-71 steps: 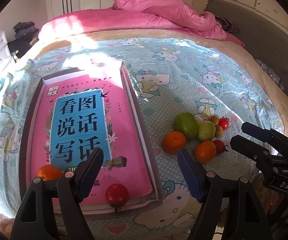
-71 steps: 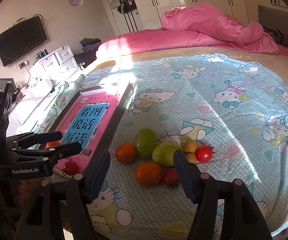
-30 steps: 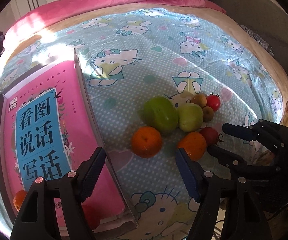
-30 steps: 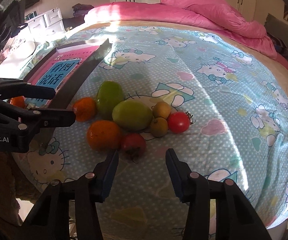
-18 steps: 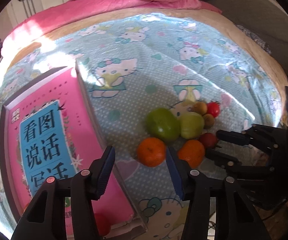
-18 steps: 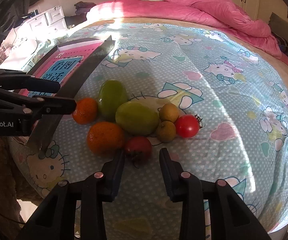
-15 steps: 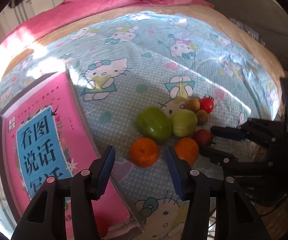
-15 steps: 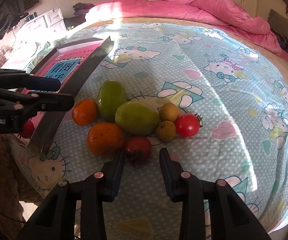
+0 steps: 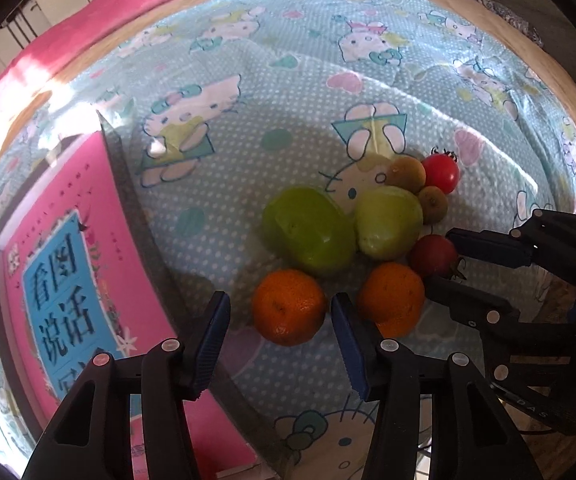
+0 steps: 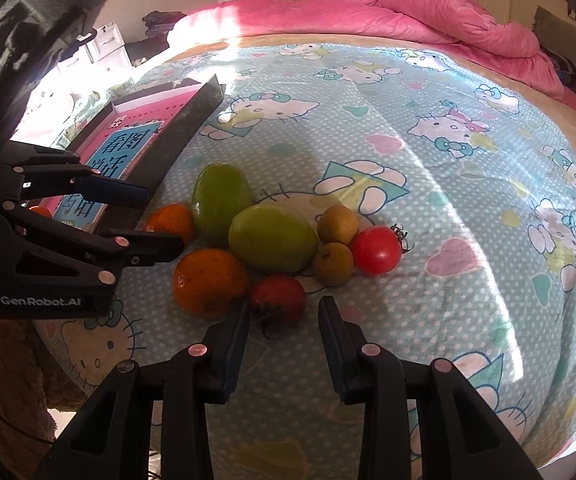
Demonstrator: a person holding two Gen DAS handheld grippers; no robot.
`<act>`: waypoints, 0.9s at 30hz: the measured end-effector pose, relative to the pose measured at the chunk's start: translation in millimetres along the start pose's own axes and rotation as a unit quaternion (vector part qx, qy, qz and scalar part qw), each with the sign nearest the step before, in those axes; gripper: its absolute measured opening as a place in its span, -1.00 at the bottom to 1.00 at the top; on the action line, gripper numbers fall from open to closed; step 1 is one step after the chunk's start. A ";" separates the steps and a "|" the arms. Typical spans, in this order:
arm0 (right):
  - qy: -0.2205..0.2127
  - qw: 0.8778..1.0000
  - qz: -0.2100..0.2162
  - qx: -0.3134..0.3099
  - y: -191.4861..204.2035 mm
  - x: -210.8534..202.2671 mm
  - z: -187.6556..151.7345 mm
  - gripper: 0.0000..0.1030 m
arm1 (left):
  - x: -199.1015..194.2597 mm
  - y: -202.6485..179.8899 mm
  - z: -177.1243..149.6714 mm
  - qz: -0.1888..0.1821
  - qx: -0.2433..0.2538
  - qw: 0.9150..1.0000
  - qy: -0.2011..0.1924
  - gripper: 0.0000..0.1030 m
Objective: Organize fruits
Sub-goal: 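Grasp another orange with the left tool while the right grasps another red tomato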
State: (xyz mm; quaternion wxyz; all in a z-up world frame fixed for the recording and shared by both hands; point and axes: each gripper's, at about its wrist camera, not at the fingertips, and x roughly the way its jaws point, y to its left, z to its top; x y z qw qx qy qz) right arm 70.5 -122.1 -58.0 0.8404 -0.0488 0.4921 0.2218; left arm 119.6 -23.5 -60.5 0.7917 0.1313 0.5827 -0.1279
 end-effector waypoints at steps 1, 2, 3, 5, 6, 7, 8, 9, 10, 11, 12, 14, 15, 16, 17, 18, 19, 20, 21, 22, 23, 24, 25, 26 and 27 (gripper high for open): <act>0.000 1.000 0.003 0.001 -0.4 0.3 0.2 -0.37 | 4.1 -0.5 0.1 -0.004 -0.002 1.000 0.007 0.05; 0.001 1.000 0.006 0.002 -0.4 0.8 0.7 -0.41 | 5.9 -2.3 0.3 0.001 0.002 1.000 0.006 0.04; 0.001 1.000 0.006 0.001 0.1 1.4 1.1 -0.41 | 5.9 -3.7 0.8 0.005 0.005 1.000 0.003 0.01; 0.003 1.000 0.001 -0.004 1.8 3.5 1.7 -0.41 | 5.9 -1.9 1.6 -0.001 -0.002 1.000 0.000 -0.02; 0.003 1.000 -0.001 -0.006 2.5 4.2 2.1 -0.41 | 6.0 -1.0 2.0 -0.003 -0.006 1.000 -0.003 -0.03; 0.002 1.000 -0.002 -0.006 2.5 4.2 2.4 -0.41 | 6.6 -0.6 2.0 -0.007 -0.007 1.000 -0.004 -0.14; 0.002 1.000 -0.001 -0.006 2.4 4.4 2.9 -0.42 | 8.0 0.2 1.9 -0.012 -0.011 1.000 -0.003 -0.23; 0.002 1.000 0.000 -0.005 2.0 4.4 3.2 -0.42 | 8.9 0.7 1.8 -0.014 -0.014 1.000 -0.004 -0.23; 0.002 1.000 0.001 -0.004 1.9 4.3 3.5 -0.42 | 8.7 0.5 1.8 -0.013 -0.014 1.000 -0.006 -0.23; 0.002 1.000 0.001 -0.004 2.1 4.1 3.4 -0.42 | 8.0 0.3 1.4 -0.013 -0.013 1.000 -0.008 -0.23; 0.001 1.000 0.002 -0.006 2.7 3.4 3.4 -0.42 | 6.7 -0.2 1.1 -0.014 -0.016 1.000 -0.011 -0.23; -0.001 1.000 0.006 -0.006 2.9 1.3 3.2 -0.42 | 5.5 1.2 -0.8 -0.020 -0.024 0.999 -0.017 -0.23; -0.002 1.000 0.009 -0.004 2.4 -0.1 3.2 -0.42 | 3.4 2.8 -2.9 -0.025 -0.029 0.999 -0.020 -0.23; -0.004 1.000 0.014 -0.001 1.3 -1.6 3.1 -0.42 | 1.0 4.3 -3.9 -0.035 -0.036 0.998 -0.024 -0.23; -0.007 1.000 0.022 0.004 0.0 -3.8 3.2 -0.42 | -0.8 6.1 -5.3 -0.044 -0.041 0.998 -0.026 -0.23; -0.010 1.000 0.026 0.009 -0.9 -5.8 3.2 -0.42 | -3.8 8.2 -7.2 -0.051 -0.046 0.997 -0.030 -0.23; -0.013 0.999 0.029 0.011 -1.5 -8.1 3.0 -0.42 | -7.8 10.6 -9.7 -0.054 -0.051 0.997 -0.035 -0.23; -0.015 0.999 0.030 0.013 -2.2 -10.6 2.8 -0.42 | -10.9 12.4 -11.3 -0.056 -0.055 0.996 -0.040 -0.23; -0.018 0.999 0.032 0.015 -3.1 -13.3 2.5 -0.42 | -14.9 15.1 -14.7 -0.059 -0.060 0.995 -0.044 -0.23; -0.021 0.999 0.033 0.017 -3.8 -15.5 2.1 -0.42 | -18.4 17.5 -16.7 -0.062 -0.067 0.995 -0.049 -0.23; -0.024 0.999 0.035 0.020 -4.1 -18.1 2.1 -0.42 | -22.2 21.1 -18.8 -0.067 -0.076 0.993 -0.054 -0.23; -0.027 0.999 0.036 0.021 -4.7 -20.4 1.8 -0.42 | -25.2 24.4 -21.0 -0.071 -0.081 0.992 -0.058 -0.23; -0.030 0.999 0.037 0.024 -5.4 -22.8 1.6 -0.42 | -28.5 26.9 -21.5 -0.074 -0.086 0.992 -0.062 -0.23; -0.033 0.998 0.039 0.027 -6.1 -24.9 1.7 -0.42 | -31.9 29.9 -23.3 -0.075 -0.091 0.991 -0.067 -0.23; -0.037 0.998 0.040 0.030 -6.8 -27.5 1.5 -0.42 | -35.3 32.1 -24.4 -0.076 -0.093 0.990 -0.071 -0.23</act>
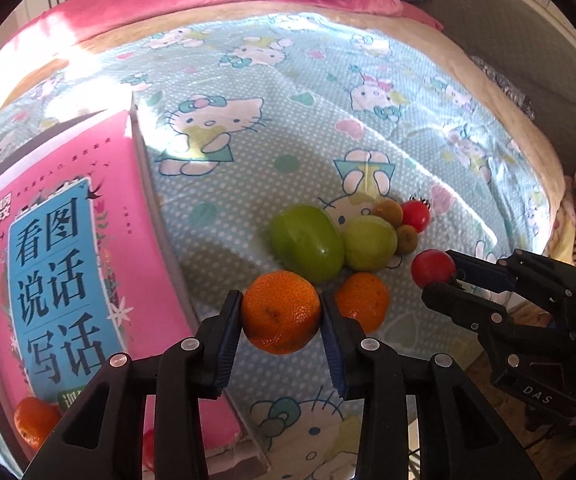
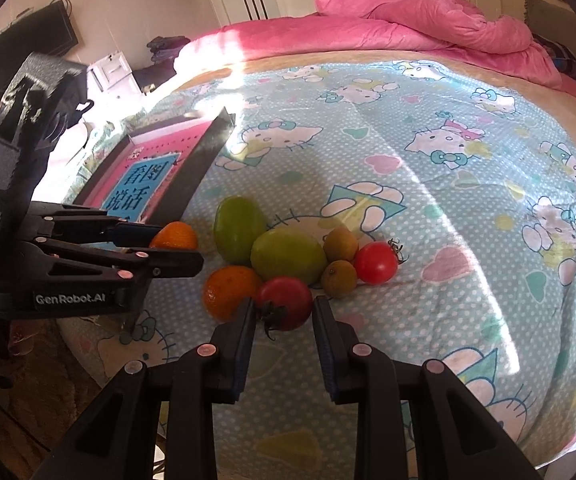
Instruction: Organize fruits
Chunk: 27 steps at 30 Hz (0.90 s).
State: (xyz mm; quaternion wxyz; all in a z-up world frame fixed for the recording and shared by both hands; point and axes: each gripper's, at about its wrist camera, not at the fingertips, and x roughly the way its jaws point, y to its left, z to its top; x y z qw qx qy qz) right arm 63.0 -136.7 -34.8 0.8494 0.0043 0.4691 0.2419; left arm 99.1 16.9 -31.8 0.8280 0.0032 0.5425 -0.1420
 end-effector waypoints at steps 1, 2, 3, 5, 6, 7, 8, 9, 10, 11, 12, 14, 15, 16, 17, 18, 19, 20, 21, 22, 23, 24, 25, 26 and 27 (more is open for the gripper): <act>-0.005 1.000 0.001 0.002 -0.3 -2.5 0.4 -0.42 | -3.3 1.6 -0.3 0.000 -0.002 1.000 -0.004 -0.23; -0.010 1.000 0.004 0.004 -0.9 -4.9 1.4 -0.42 | -7.3 3.9 -1.4 0.003 -0.006 1.000 -0.008 -0.24; -0.015 1.000 0.007 0.005 -0.9 -7.2 2.2 -0.42 | -8.8 4.3 -2.2 0.005 -0.009 1.000 -0.010 -0.23; -0.024 1.000 0.011 0.006 -0.3 -11.9 3.7 -0.42 | -13.3 8.9 -3.2 0.003 -0.018 1.000 -0.015 -0.23; -0.028 1.000 0.011 0.005 0.6 -13.6 4.2 -0.42 | -15.9 12.1 -4.3 0.003 -0.023 1.000 -0.017 -0.24; -0.030 0.999 0.012 0.005 1.5 -14.8 5.0 -0.42 | -17.7 14.3 -4.5 0.002 -0.027 0.999 -0.019 -0.23; -0.033 0.999 0.014 0.006 2.6 -16.1 5.4 -0.42 | -19.3 16.0 -4.1 0.002 -0.030 0.999 -0.021 -0.23; -0.034 0.999 0.014 0.007 3.4 -16.4 7.1 -0.42 | -21.5 18.0 -4.6 0.002 -0.032 0.999 -0.024 -0.23; -0.036 0.999 0.015 0.006 4.7 -17.4 7.6 -0.42 | -23.1 19.6 -4.8 0.003 -0.034 0.999 -0.027 -0.23; -0.037 0.999 0.016 0.006 5.7 -16.7 9.1 -0.42 | -26.2 21.9 -5.6 0.004 -0.037 0.999 -0.031 -0.23; -0.039 0.999 0.018 0.005 7.1 -17.0 10.0 -0.42 | -27.9 23.9 -5.8 0.005 -0.038 0.999 -0.033 -0.23; -0.044 0.999 0.022 0.004 10.7 -18.1 11.9 -0.42 | -32.4 28.8 -6.7 0.010 -0.044 0.998 -0.037 -0.23; -0.047 0.999 0.024 0.003 13.0 -19.0 12.9 -0.42 | -34.0 31.1 -6.7 0.011 -0.047 0.998 -0.039 -0.23; -0.049 0.998 0.027 0.001 15.5 -19.3 14.3 -0.42 | -36.6 34.2 -7.6 0.010 -0.051 0.998 -0.041 -0.23; -0.051 0.998 0.029 -0.001 17.7 -19.9 14.8 -0.42 | -39.3 37.8 -8.5 0.011 -0.056 0.997 -0.044 -0.23; -0.054 0.998 0.031 -0.005 20.6 -20.3 15.8 -0.42 | -41.5 41.1 -9.2 0.014 -0.060 0.997 -0.046 -0.23; -0.055 0.998 0.033 -0.009 23.3 -20.5 16.5 -0.42 | -43.6 44.4 -9.8 0.015 -0.063 0.997 -0.049 -0.24; -0.057 0.998 0.035 -0.012 26.6 -20.8 17.4 -0.42 | -45.9 48.1 -10.6 0.017 -0.068 0.996 -0.051 -0.23; -0.058 0.997 0.038 -0.016 30.2 -20.9 18.2 -0.42 | -48.1 51.5 -11.4 0.019 -0.072 0.996 -0.053 -0.23; -0.059 0.997 0.041 -0.019 33.7 -20.7 19.2 -0.42 | -50.2 54.3 -12.4 0.020 -0.076 0.995 -0.056 -0.23; -0.062 0.997 0.044 -0.024 37.6 -20.7 20.2 -0.42 | -52.3 57.5 -13.5 0.022 -0.080 0.995 -0.057 -0.23; -0.062 0.997 0.047 -0.027 40.8 -20.4 20.9 -0.42 | -54.5 60.8 -14.8 0.024 -0.084 0.994 -0.059 -0.23; -0.064 0.996 0.050 -0.031 44.0 -20.1 21.5 -0.42 | -56.2 63.2 -16.8 0.026 -0.087 0.994 -0.061 -0.23; -0.065 0.996 0.053 -0.035 46.7 -19.9 22.0 -0.42 | -57.7 66.1 -18.5 0.027 -0.090 0.994 -0.062 -0.23; -0.065 0.996 0.056 -0.038 49.9 -19.6 22.5 -0.42 | -58.7 68.6 -20.1 0.029 -0.094 0.993 -0.062 -0.23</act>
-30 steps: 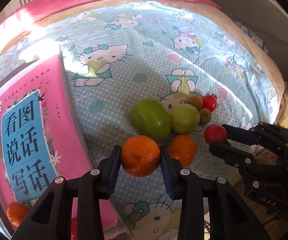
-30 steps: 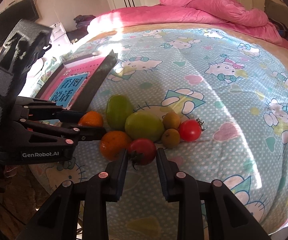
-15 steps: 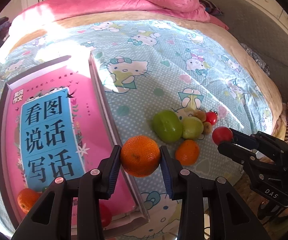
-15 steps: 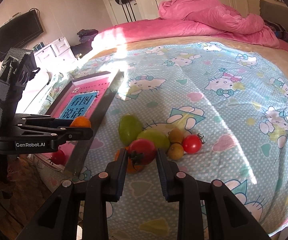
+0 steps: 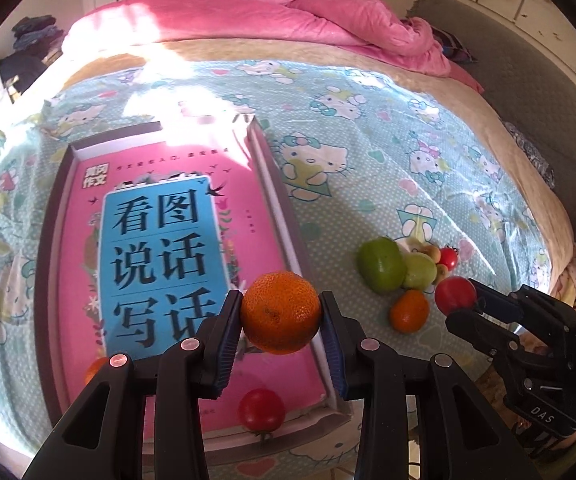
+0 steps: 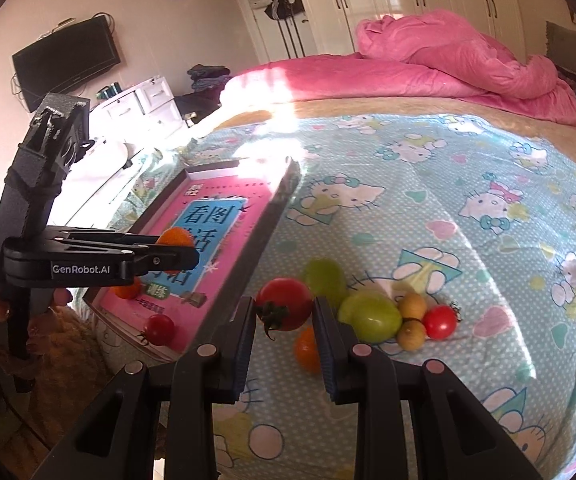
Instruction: Organize fruits
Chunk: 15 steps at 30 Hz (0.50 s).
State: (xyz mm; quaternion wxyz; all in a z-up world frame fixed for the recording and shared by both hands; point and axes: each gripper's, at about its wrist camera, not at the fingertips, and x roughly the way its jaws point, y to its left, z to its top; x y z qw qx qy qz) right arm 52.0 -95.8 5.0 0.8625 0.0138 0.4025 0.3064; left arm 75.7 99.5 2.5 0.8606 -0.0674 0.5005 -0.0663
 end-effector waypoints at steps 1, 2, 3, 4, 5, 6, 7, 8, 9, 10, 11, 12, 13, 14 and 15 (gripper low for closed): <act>0.000 1.000 0.001 -0.004 3.5 0.5 0.4 -0.42 | -1.3 2.6 -1.3 0.003 -0.003 1.000 -0.001 -0.23; -0.001 1.000 0.002 -0.008 6.9 1.2 0.6 -0.42 | -2.3 5.1 -2.4 0.005 -0.006 1.000 -0.001 -0.23; -0.001 1.000 0.005 -0.011 9.7 2.0 0.7 -0.42 | -3.6 8.0 -3.5 0.007 -0.010 1.000 -0.002 -0.23; 0.000 1.000 0.007 -0.015 13.2 3.1 0.9 -0.42 | -5.4 10.3 -4.4 0.008 -0.014 1.000 -0.002 -0.23; -0.001 1.000 0.008 -0.019 16.2 3.7 0.7 -0.42 | -7.5 13.7 -5.7 0.009 -0.017 1.000 -0.004 -0.23; -0.001 1.000 0.012 -0.023 19.8 4.7 0.8 -0.42 | -9.6 16.9 -6.9 0.010 -0.020 1.000 -0.006 -0.23; -0.001 1.000 0.013 -0.028 23.2 5.4 0.7 -0.42 | -11.7 20.1 -8.1 0.012 -0.023 1.000 -0.007 -0.23; -0.002 0.999 0.014 -0.033 26.2 6.0 0.5 -0.42 | -14.1 23.7 -9.5 0.014 -0.027 0.999 -0.009 -0.23; -0.002 0.999 0.016 -0.039 29.5 6.4 0.4 -0.42 | -16.6 27.5 -11.0 0.015 -0.032 0.999 -0.011 -0.23; -0.003 0.999 0.018 -0.044 32.8 6.5 0.2 -0.42 | -18.7 31.3 -12.5 0.016 -0.036 0.999 -0.012 -0.23; -0.004 0.999 0.020 -0.047 35.6 6.6 -0.2 -0.42 | -21.2 35.7 -14.2 0.018 -0.040 0.999 -0.014 -0.23; -0.004 0.998 0.023 -0.052 39.1 7.2 -0.7 -0.42 | -22.8 38.5 -15.0 0.020 -0.043 0.999 -0.015 -0.23; -0.004 0.998 0.025 -0.057 42.4 7.3 -1.3 -0.42 | -24.6 41.9 -16.3 0.023 -0.047 0.998 -0.016 -0.23; -0.004 0.998 0.026 -0.063 45.9 7.7 -1.9 -0.42 | -26.4 45.9 -17.9 0.025 -0.051 0.998 -0.017 -0.23; -0.004 0.997 0.026 -0.069 49.3 8.3 -2.5 -0.42 | -27.6 48.8 -18.9 0.026 -0.054 0.998 -0.018 -0.23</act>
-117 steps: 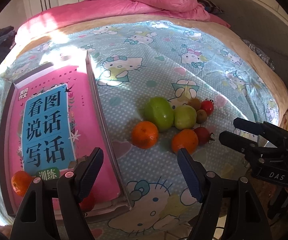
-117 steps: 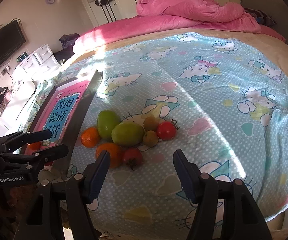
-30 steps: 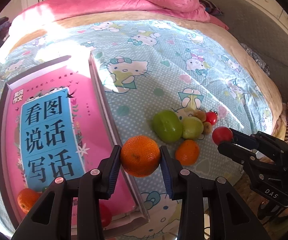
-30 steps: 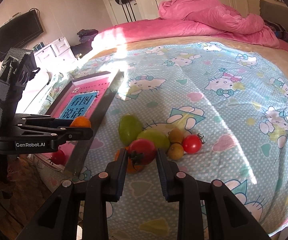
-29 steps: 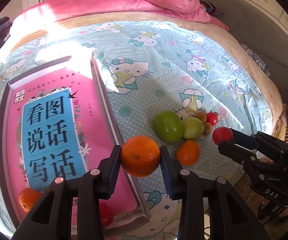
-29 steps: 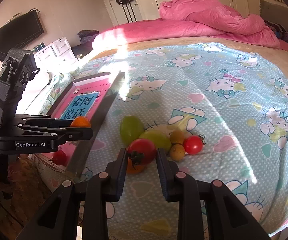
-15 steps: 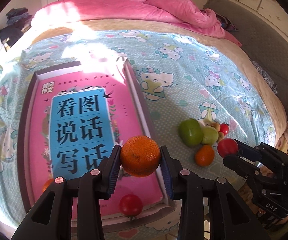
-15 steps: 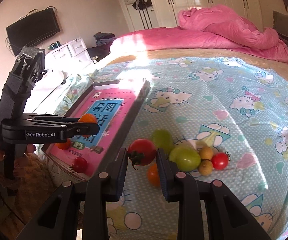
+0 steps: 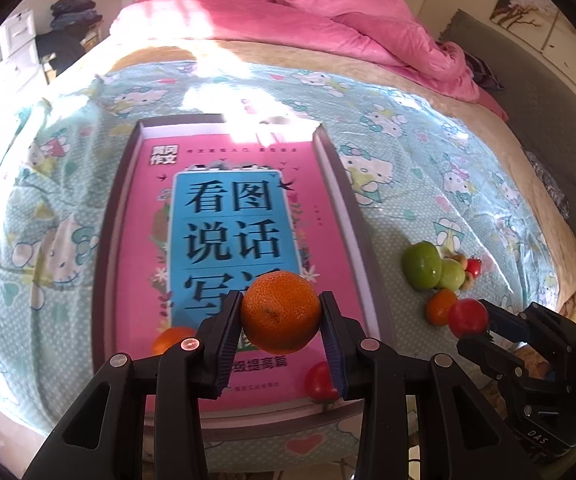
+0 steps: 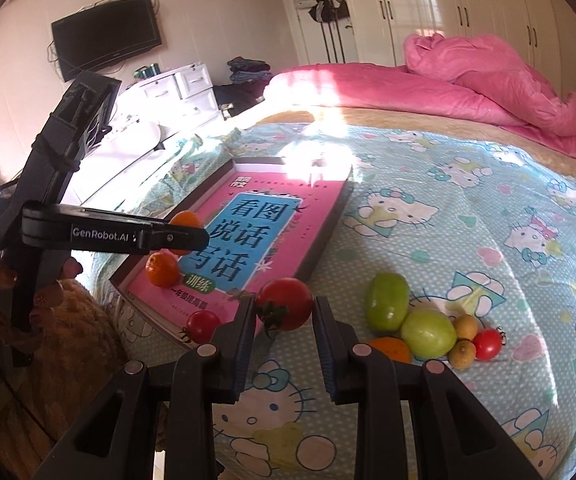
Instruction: Organize fruits
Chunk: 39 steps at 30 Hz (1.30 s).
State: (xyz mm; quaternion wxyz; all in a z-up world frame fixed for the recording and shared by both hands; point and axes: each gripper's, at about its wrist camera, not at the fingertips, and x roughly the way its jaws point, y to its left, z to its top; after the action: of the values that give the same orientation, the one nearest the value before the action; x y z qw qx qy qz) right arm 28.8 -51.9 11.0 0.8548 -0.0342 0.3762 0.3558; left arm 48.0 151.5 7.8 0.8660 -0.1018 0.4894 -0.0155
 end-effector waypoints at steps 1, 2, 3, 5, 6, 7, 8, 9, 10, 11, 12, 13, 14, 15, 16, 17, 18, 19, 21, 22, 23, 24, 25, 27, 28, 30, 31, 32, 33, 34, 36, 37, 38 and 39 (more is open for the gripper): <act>-0.001 1.000 0.000 -0.006 3.2 0.5 0.0 -0.42 | -1.3 3.8 -1.0 0.001 -0.004 1.000 -0.001 -0.23; 0.000 1.000 0.003 -0.011 6.5 1.1 0.2 -0.42 | -1.9 7.0 -1.5 0.002 -0.006 1.000 0.000 -0.23; -0.002 1.000 0.004 -0.016 10.0 1.4 0.4 -0.42 | -2.4 9.5 -2.2 0.003 -0.009 1.000 0.000 -0.23; -0.002 1.000 0.007 -0.026 16.5 2.4 1.3 -0.42 | -4.0 13.3 -4.4 0.006 -0.012 1.000 -0.001 -0.23; -0.003 0.999 0.008 -0.031 19.4 3.1 1.5 -0.42 | -4.8 14.9 -5.8 0.007 -0.014 1.000 -0.001 -0.23; -0.003 0.999 0.009 -0.035 21.9 4.1 1.8 -0.42 | -5.6 16.5 -7.1 0.008 -0.015 1.000 -0.001 -0.23; -0.003 0.999 0.011 -0.039 24.7 5.2 1.8 -0.42 | -6.1 18.4 -8.4 0.009 -0.016 1.000 -0.001 -0.23; -0.002 0.999 0.012 -0.043 27.6 6.1 1.5 -0.42 | -6.6 20.0 -9.9 0.010 -0.017 1.000 0.000 -0.23; -0.001 0.999 0.013 -0.046 29.5 7.2 1.2 -0.42 | -6.7 21.2 -11.1 0.010 -0.018 1.000 0.001 -0.23; 0.002 0.999 0.015 -0.049 31.6 8.9 0.8 -0.42 | -6.6 22.6 -12.5 0.011 -0.018 1.000 0.002 -0.23; 0.003 0.999 0.016 -0.051 33.1 10.3 0.8 -0.42 | -6.4 23.7 -14.0 0.012 -0.018 1.000 0.004 -0.23; 0.005 0.998 0.018 -0.052 34.2 11.9 0.6 -0.42 | -6.2 24.6 -15.5 0.012 -0.017 1.000 0.006 -0.23; 0.007 0.998 0.020 -0.054 35.8 13.3 0.3 -0.42 | -6.1 25.2 -17.1 0.013 -0.017 1.000 0.008 -0.23; 0.007 0.998 0.020 -0.055 37.3 14.3 0.2 -0.42 | -5.7 25.6 -18.7 0.013 -0.016 1.000 0.010 -0.23; 0.009 0.998 0.021 -0.056 38.6 15.6 0.1 -0.42 | -5.2 25.8 -20.1 0.014 -0.016 1.000 0.012 -0.23; 0.011 0.998 0.022 -0.057 39.7 16.9 -0.1 -0.42 | -4.3 25.9 -21.4 0.013 -0.014 1.000 0.015 -0.23; 0.012 0.998 0.022 -0.058 40.8 18.1 -0.3 -0.42 | -3.1 25.7 -22.6 0.013 -0.013 1.000 0.019 -0.23; 0.013 0.998 0.023 -0.059 42.0 19.1 -0.9 -0.42 | -1.7 25.4 -24.2 0.014 -0.012 1.000 0.023 -0.23; 0.018 0.998 0.026 -0.058 42.9 21.7 -1.5 -0.42 | 1.8 24.1 -27.4 0.014 -0.008 0.999 0.032 -0.23; 0.020 0.998 0.027 -0.058 43.4 23.2 -1.9 -0.42 | 3.1 22.5 -28.4 0.014 -0.005 0.999 0.035 -0.23; 0.023 0.998 0.029 -0.058 43.5 24.8 -1.9 -0.42 | 4.7 20.9 -29.6 0.015 0.000 0.999 0.039 -0.23; 0.025 0.998 0.029 -0.058 44.0 26.1 -2.3 -0.42 | 6.0 19.5 -30.6 0.017 0.002 0.999 0.042 -0.23; 0.027 0.997 0.030 -0.059 44.6 27.5 -2.6 -0.42 | 6.8 18.0 -31.5 0.017 0.005 0.999 0.044 -0.23; 0.031 0.997 0.030 -0.060 44.8 29.9 -3.7 -0.42 | 9.4 14.5 -33.2 0.015 0.009 0.999 0.050 -0.23; 0.032 0.997 0.030 -0.060 45.0 31.3 -3.9 -0.42 | 11.2 13.0 -34.0 0.014 0.010 0.998 0.054 -0.23; 0.037 0.997 0.029 -0.061 45.5 35.0 -4.7 -0.42 | 16.0 10.0 -36.1 0.014 0.014 0.998 0.063 -0.23; 0.039 0.997 0.028 -0.060 45.2 36.9 -4.8 -0.42 | 18.6 8.8 -37.2 0.016 0.016 0.997 0.068 -0.23; 0.042 0.997 0.027 -0.059 45.1 38.7 -5.1 -0.42 | 20.2 8.4 -37.9 0.017 0.017 0.997 0.071 -0.23; 0.043 0.997 0.028 -0.057 44.6 40.5 -5.0 -0.42 | 22.0 8.3 -38.8 0.020 0.018 0.997 0.074 -0.23; 0.045 0.997 0.029 -0.054 44.0 42.2 -4.9 -0.42 | 23.8 8.6 -39.6 0.023 0.018 0.997 0.077 -0.23; 0.050 0.997 0.027 -0.050 43.0 46.4 -4.7 -0.42 | 26.9 10.2 -40.8 0.022 0.015 0.996 0.082 -0.23; 0.053 0.997 0.025 -0.051 42.9 48.4 -4.8 -0.42 | 27.8 10.8 -41.2 0.021 0.014 0.996 0.083 -0.23; 0.055 0.997 0.024 -0.052 43.2 49.9 -4.8 -0.42 | 28.6 10.8 -41.6 0.021 0.014 0.996 0.084 -0.23; 0.057 0.997 0.024 -0.053 43.4 51.2 -4.9 -0.42 | 29.3 10.5 -41.7 0.022 0.015 0.996 0.085 -0.23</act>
State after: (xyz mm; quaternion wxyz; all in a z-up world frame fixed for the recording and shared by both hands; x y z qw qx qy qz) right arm 22.0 8.6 -17.7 0.8202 -0.0905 0.4057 0.3930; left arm 27.0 151.4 -39.8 0.8227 -0.0768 0.5631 -0.0126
